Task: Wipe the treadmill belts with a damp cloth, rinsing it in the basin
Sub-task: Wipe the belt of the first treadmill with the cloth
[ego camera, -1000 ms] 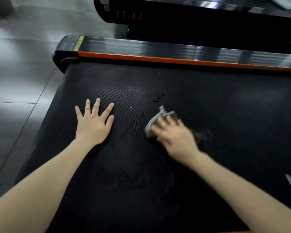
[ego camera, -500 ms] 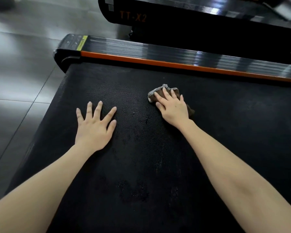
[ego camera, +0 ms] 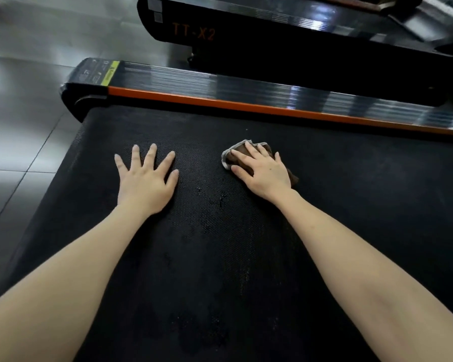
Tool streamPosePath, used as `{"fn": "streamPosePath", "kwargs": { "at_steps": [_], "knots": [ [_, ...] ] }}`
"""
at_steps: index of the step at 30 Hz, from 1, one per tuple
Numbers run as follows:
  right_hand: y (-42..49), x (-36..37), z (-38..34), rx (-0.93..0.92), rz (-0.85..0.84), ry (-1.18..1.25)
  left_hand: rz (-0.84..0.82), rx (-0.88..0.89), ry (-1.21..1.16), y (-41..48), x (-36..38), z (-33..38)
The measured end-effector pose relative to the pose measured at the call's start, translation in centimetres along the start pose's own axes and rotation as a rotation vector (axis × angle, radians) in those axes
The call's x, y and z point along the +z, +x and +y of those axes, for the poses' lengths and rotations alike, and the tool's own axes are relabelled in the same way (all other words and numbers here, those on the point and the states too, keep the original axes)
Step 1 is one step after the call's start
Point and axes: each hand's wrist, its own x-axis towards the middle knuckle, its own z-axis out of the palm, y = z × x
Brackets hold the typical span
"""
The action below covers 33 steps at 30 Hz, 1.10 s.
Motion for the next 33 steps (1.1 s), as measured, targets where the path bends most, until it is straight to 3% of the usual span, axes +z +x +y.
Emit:
{"fn": "streamPosePath", "kwargs": {
  "at_steps": [4,6,10,12,14,17,19,21,25,27,29,33],
  "knots": [
    [3.7,-0.3,-0.7,0.141,0.018,0.022,0.039,0.001,-0.017,0.1,0.4,-0.2],
    [2.9,-0.1,-1.9,0.11,0.014,0.026,0.045,0.01,-0.028,0.1,0.4,-0.2],
    [-5.6,1.5,-4.8,-0.385,0.125,0.059,0.03,0.009,-0.027,0.1,0.3,-0.2],
    [-6.9,1.4,-3.6,-0.48,0.087,0.092,0.017,0.001,-0.025,0.0,0.2,-0.2],
    [-4.0,0.8,-0.8,-0.309,0.108,0.13,0.009,0.005,-0.029,0.0,0.3,-0.1],
    [3.0,-0.7,3.8,0.21,0.117,0.108,0.015,0.0,-0.031,0.2,0.5,-0.1],
    [7.0,-1.1,4.3,0.38,0.093,0.086,0.033,0.005,-0.029,0.4,0.8,-0.2],
    [9.9,-0.6,1.7,0.363,0.099,0.048,0.049,0.009,-0.033,0.4,1.0,-0.2],
    [11.7,0.9,-8.1,-0.01,0.075,-0.013,0.051,0.016,-0.006,0.5,1.1,-0.3],
    [11.5,0.8,-8.6,-0.119,0.036,-0.001,0.057,0.023,-0.026,0.5,1.0,-0.5],
    [11.3,0.2,-5.4,-0.117,0.032,0.019,0.055,0.028,-0.036,0.3,1.1,-0.6],
    [11.1,-0.1,-0.8,0.089,0.066,0.023,0.061,0.008,-0.023,0.3,1.1,-0.3]
  ]
}}
